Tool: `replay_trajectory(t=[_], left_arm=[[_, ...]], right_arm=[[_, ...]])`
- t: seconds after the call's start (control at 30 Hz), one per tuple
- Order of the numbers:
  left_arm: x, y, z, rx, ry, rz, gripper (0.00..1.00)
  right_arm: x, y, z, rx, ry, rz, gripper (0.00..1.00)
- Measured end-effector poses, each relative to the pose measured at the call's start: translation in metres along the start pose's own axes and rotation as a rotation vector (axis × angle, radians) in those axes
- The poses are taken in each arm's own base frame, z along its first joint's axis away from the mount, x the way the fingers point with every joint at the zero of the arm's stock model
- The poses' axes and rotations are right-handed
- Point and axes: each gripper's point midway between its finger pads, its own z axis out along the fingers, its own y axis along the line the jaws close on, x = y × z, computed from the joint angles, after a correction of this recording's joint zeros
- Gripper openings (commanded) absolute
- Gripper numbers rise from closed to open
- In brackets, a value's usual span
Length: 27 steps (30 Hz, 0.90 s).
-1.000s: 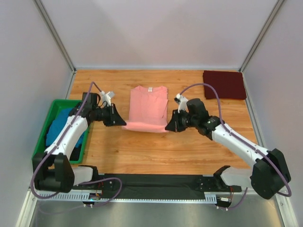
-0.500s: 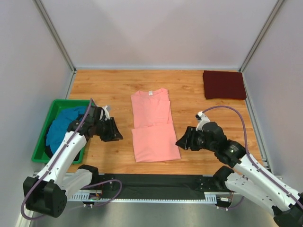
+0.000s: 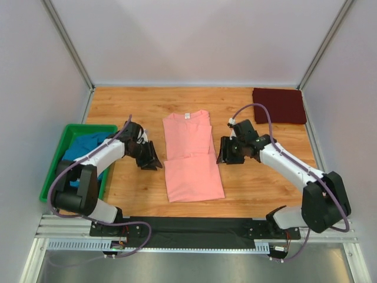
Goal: Fold and stack the t-shirts
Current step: Fold the tshirt
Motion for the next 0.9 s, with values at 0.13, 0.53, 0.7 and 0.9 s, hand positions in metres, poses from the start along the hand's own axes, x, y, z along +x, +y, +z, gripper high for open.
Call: replay_trajectory(t=[0.13, 0.53, 0.7, 0.9], left_arm=[[-0.026, -0.017, 0.008, 0.057, -0.030, 0.039, 0.41], [-0.043, -0.020, 0.033, 0.101, -0.019, 0.075, 0.41], [-0.045, -0.016, 0.043, 0.094, -0.007, 0.072, 0.42], [-0.043, -0.011, 0.052, 0.078, 0.010, 0.073, 0.42]], right_arm=[[-0.026, -0.016, 0.011, -0.035, 0.014, 0.015, 0.48], [-0.037, -0.012, 0.055, -0.216, 0.134, -0.038, 0.45], [-0.044, -0.012, 0.065, -0.238, 0.137, -0.060, 0.45], [-0.046, -0.012, 0.076, -0.261, 0.149, -0.075, 0.44]])
